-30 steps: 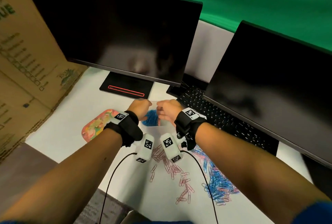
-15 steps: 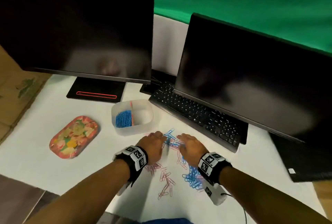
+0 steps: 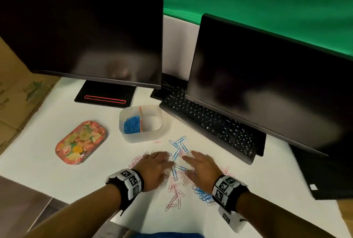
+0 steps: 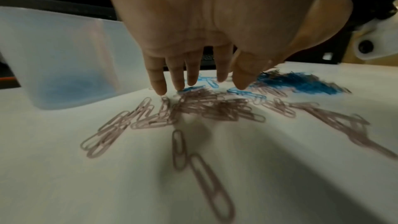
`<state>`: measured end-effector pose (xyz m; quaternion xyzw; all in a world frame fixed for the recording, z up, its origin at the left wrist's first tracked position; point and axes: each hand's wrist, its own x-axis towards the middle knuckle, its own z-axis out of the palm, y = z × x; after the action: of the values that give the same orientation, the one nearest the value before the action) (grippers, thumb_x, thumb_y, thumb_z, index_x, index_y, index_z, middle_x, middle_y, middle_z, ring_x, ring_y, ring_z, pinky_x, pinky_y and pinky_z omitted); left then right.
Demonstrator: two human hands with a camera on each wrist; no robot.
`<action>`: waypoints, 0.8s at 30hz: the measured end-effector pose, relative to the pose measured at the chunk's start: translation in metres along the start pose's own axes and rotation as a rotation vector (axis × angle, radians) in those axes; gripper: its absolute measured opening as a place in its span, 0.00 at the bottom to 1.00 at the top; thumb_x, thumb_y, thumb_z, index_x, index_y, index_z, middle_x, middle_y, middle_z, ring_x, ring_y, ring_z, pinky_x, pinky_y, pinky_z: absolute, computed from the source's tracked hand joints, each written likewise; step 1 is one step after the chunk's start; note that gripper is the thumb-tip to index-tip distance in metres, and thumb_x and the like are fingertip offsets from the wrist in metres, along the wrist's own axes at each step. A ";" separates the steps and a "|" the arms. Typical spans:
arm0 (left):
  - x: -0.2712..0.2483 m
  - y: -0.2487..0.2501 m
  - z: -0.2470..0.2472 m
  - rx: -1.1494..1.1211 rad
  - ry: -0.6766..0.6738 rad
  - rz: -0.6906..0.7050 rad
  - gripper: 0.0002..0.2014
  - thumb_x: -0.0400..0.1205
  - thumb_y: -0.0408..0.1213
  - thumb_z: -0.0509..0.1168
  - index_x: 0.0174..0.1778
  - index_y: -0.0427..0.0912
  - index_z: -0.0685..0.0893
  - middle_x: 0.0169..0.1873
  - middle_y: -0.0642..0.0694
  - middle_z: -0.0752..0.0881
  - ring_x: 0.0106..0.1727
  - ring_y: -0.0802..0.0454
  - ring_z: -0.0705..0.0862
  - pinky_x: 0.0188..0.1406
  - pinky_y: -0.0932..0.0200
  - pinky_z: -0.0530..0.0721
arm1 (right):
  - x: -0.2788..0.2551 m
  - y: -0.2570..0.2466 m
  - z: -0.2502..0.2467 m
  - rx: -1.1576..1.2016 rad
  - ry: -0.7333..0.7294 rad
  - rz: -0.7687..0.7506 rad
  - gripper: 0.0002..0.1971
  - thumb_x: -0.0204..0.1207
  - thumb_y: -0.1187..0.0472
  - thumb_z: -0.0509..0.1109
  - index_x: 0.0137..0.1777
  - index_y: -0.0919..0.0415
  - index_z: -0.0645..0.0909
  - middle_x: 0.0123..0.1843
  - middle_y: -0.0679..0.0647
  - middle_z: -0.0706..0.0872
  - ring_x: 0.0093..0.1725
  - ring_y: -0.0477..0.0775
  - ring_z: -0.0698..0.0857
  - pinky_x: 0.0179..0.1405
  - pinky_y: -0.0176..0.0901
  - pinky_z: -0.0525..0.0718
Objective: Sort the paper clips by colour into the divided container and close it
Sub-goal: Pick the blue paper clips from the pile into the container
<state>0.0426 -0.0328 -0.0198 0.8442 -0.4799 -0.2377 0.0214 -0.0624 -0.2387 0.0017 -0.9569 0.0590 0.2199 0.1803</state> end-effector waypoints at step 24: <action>0.066 -0.004 -0.041 -0.115 0.024 -0.304 0.11 0.80 0.34 0.60 0.58 0.40 0.79 0.56 0.39 0.83 0.57 0.40 0.82 0.54 0.49 0.81 | 0.091 -0.034 -0.036 0.143 -0.016 0.377 0.19 0.72 0.69 0.72 0.63 0.60 0.79 0.62 0.60 0.84 0.59 0.61 0.85 0.56 0.46 0.86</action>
<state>0.0911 -0.0927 -0.0096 0.9074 -0.3317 -0.2552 0.0391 0.0402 -0.2239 0.0025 -0.9118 0.2512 0.2527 0.2040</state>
